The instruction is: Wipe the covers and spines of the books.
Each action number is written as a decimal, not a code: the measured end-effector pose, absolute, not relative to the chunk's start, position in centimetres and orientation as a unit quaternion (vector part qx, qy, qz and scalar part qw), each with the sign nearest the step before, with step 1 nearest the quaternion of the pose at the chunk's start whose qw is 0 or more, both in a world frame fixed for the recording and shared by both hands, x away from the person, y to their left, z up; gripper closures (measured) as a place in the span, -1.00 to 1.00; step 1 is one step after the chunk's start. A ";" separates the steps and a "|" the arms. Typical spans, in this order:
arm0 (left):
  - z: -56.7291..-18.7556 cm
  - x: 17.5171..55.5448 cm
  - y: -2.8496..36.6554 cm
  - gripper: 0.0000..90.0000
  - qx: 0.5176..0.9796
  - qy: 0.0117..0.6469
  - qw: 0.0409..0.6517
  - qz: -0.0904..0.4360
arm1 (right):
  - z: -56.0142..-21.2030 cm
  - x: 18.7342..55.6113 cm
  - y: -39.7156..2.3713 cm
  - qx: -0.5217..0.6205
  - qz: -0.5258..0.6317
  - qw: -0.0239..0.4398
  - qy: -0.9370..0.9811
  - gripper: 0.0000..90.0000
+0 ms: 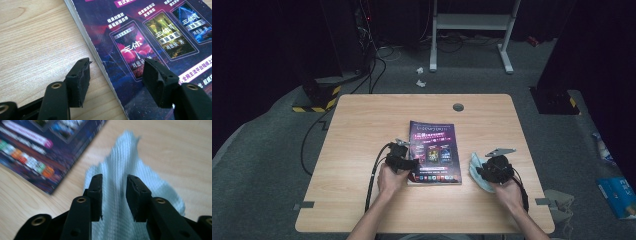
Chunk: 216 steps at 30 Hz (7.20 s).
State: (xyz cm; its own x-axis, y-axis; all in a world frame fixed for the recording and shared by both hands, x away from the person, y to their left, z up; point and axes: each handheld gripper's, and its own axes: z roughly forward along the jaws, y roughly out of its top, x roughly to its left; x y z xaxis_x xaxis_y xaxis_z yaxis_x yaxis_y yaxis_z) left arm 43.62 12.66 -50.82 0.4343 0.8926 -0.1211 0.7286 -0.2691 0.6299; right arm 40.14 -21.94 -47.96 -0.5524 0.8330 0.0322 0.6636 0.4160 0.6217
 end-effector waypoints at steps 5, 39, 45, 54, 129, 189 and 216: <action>-50.9 43.7 12.6 -0.14 0.785 0.514 0.321 0.130 | -47.5 40.4 -20.0 0.432 0.325 0.140 0.830 0.37; -50.8 42.0 12.0 -0.11 0.801 0.491 0.322 0.121 | -50.8 40.3 -16.2 0.400 0.332 0.103 0.848 0.16; -50.2 42.7 12.5 -0.12 0.791 0.500 0.331 0.124 | -50.9 41.0 -17.5 0.419 0.337 0.121 0.835 0.18; -50.0 44.7 13.2 -0.16 0.782 0.514 0.335 0.111 | -51.3 42.9 -19.5 0.441 0.307 0.177 0.825 0.24; -48.3 50.4 9.4 0.00 0.818 0.500 0.274 0.070 | -52.9 42.9 -20.3 0.414 0.378 0.210 0.801 0.23; -46.7 49.8 8.2 0.88 0.832 0.468 0.291 0.063 | -52.2 43.9 -20.4 0.417 0.364 0.172 0.815 0.31; -43.9 47.5 10.0 0.92 0.816 0.452 0.358 0.039 | -49.1 45.7 -19.2 0.454 0.347 0.049 0.819 0.05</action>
